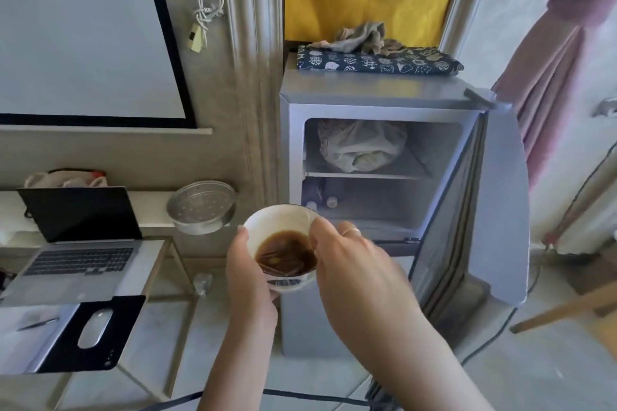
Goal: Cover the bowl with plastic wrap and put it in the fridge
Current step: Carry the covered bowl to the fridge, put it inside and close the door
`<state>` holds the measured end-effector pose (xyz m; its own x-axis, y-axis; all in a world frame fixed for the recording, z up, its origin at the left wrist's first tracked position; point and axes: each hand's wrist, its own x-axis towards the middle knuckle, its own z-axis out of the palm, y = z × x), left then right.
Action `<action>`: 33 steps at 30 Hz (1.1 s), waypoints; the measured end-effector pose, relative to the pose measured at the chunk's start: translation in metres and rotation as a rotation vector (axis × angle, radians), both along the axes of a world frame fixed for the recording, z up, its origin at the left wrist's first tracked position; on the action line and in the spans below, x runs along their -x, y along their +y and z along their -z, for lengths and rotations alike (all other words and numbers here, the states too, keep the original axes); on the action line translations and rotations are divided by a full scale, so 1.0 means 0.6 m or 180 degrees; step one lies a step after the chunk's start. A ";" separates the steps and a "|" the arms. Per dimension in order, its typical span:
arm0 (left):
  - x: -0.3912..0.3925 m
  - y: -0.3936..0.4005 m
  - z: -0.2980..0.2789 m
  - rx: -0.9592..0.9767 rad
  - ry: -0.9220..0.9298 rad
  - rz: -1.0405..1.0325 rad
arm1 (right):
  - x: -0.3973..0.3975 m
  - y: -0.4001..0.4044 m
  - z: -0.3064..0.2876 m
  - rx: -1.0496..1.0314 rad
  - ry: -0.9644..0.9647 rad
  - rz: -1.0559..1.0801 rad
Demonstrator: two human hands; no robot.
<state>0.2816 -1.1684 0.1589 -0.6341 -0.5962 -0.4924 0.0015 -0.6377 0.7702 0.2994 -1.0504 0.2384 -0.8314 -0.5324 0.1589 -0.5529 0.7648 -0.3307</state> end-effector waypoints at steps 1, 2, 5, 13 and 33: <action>0.001 0.003 0.002 0.0032 -0.0001 0.0030 | 0.011 -0.001 0.022 0.0399 -0.0169 0.0161; 0.004 0.007 0.004 0.0068 -0.0009 0.0027 | 0.023 -0.003 0.038 0.0997 -0.0337 0.0377; 0.015 0.014 0.011 0.0041 -0.0129 -0.0082 | 0.075 -0.012 0.096 0.2527 -0.1141 0.1189; 0.049 0.050 0.040 0.0225 -0.0282 0.0255 | 0.129 -0.011 0.160 0.3712 -0.3157 0.2428; 0.090 0.080 0.064 0.1764 -0.0204 0.2376 | 0.164 0.047 0.233 0.4748 -0.1930 0.3362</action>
